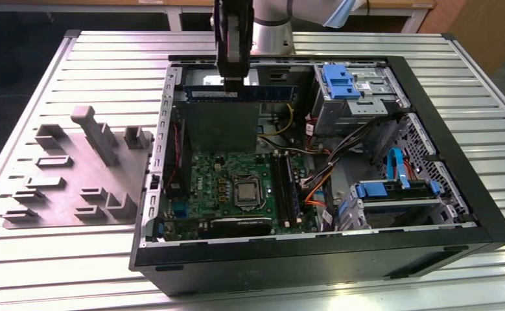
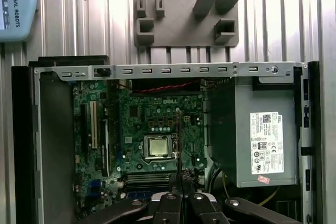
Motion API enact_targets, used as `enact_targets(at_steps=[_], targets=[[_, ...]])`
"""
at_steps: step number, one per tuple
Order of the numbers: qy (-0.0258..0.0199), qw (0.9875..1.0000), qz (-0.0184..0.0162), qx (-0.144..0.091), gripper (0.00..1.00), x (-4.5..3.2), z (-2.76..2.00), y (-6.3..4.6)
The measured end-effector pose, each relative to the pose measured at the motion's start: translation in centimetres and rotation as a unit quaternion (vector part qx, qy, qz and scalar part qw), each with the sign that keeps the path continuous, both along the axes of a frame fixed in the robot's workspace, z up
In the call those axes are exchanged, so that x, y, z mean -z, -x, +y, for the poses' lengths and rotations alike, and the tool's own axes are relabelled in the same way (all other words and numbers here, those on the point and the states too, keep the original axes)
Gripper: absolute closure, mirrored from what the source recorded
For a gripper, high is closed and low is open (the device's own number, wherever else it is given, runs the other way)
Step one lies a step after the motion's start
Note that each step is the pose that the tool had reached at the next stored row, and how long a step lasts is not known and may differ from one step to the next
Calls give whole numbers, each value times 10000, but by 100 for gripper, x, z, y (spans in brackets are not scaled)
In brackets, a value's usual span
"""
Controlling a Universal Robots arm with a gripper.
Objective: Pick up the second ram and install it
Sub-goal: 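Pick up the second ram and move it above second insertion slot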
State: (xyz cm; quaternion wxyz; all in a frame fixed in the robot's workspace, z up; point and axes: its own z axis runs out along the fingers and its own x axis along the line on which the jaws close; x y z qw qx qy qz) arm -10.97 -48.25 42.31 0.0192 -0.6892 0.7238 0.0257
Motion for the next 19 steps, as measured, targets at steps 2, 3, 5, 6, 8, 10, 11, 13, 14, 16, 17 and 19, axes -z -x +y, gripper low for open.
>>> enact_targets(at_steps=[2, 3, 5, 6, 8, 10, 11, 13, 14, 16, 17, 19], targets=[[-22, 10000, 0, 0, 89, 35, -12, 0], [-31, 10000, 0, 0, 89, 53, -19, 0], [-44, 10000, 0, 0, 89, 89, -38, 0], [-49, 10000, 0, 0, 89, 107, -47, 0], [-55, 10000, 0, 0, 89, 144, -66, -1], [-58, 10000, 0, 0, 89, 181, -82, -3], [-59, 10000, 0, 0, 89, 198, -90, -6], [-60, 10000, 0, 0, 89, 234, -104, -14], [-61, 10000, 1, 0, 89, 253, -111, -19], [-61, 10000, 3, 0, 89, 290, -121, -33], [-61, 10000, 4, 0, 89, 308, -125, -40], [-61, 10000, 7, 0, 89, 344, -134, -54]])
